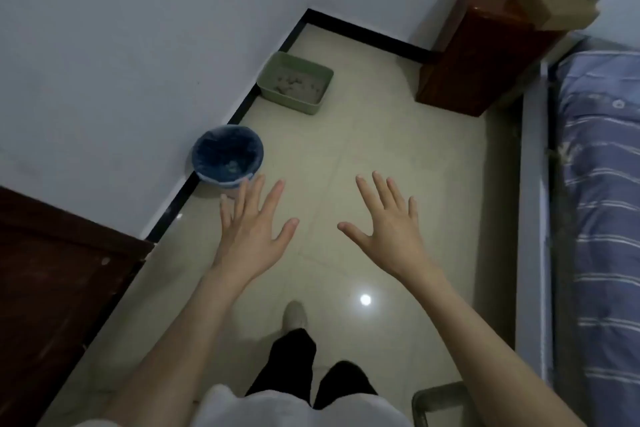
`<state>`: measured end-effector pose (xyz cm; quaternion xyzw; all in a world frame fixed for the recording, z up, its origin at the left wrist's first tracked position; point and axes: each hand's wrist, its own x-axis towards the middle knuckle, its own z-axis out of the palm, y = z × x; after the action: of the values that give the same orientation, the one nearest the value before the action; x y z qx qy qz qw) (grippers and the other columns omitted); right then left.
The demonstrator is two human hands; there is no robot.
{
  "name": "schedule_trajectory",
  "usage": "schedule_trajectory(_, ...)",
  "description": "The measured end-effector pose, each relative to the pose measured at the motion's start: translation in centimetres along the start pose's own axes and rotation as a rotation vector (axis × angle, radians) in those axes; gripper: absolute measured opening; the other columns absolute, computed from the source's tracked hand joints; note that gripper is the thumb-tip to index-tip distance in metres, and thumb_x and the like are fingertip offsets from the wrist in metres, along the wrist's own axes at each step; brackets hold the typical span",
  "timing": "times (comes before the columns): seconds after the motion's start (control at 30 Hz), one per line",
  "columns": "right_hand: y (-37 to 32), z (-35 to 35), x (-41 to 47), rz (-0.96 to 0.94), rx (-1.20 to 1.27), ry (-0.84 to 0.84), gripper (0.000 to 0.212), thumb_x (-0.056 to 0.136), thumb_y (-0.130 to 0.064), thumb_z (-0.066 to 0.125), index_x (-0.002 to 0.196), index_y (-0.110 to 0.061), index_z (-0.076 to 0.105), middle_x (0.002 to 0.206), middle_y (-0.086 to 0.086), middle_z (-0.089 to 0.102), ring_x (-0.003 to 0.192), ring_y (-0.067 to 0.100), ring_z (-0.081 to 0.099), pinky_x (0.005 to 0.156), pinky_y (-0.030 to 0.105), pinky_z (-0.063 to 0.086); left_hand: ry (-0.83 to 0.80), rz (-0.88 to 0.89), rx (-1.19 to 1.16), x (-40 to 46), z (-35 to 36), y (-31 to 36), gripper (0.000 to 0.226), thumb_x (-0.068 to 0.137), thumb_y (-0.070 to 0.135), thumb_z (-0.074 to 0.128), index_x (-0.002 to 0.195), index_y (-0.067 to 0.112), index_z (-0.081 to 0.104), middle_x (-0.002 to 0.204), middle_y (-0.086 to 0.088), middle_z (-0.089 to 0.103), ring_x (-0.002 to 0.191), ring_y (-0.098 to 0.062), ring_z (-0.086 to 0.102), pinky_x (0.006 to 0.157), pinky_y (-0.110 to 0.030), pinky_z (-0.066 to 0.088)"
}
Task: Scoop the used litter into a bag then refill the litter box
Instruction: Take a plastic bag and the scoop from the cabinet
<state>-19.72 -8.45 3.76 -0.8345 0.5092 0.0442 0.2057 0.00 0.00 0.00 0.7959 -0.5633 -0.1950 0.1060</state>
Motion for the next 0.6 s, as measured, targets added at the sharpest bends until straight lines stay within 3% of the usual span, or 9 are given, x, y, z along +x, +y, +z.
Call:
schedule_trajectory(0.23,3.0,-3.9,7.8,0.071,0.016,0.058,0.078,0.088,-0.062,0.039,0.149,-0.034,-0.002,0.159,-0.002,-0.006,0.146,0.019,-0.010,0.117,0.050,-0.001,0.006,0.105,0.065,10.7,-1.6,2.7,0.077,0.079,0.067,0.009,0.148,0.033,0.004,0.158,-0.001,-0.002,0.144,-0.021,-0.012,0.115,-0.050,-0.009)
schedule_trajectory(0.43,7.7,-7.2,14.5,0.135,0.064,0.104,0.078,0.088,-0.062,0.039,0.149,-0.034,-0.001,0.159,-0.002,-0.006,0.146,0.019,-0.010,0.116,0.050,-0.002,-0.056,0.188,0.119,19.6,-1.7,7.4,0.071,0.084,0.060,0.017,0.148,0.034,0.002,0.158,0.001,-0.005,0.144,-0.020,-0.013,0.112,-0.048,-0.012)
schedule_trajectory(0.6,14.3,-10.3,21.3,0.163,0.056,0.112,0.079,0.088,-0.063,0.038,0.148,-0.035,-0.003,0.158,-0.003,-0.007,0.146,0.019,-0.010,0.116,0.050,-0.002,-0.053,0.212,0.143,28.3,-0.5,12.8,0.075,0.080,0.066,0.008,0.148,0.034,0.003,0.158,0.000,-0.003,0.144,-0.022,-0.010,0.114,-0.050,-0.007)
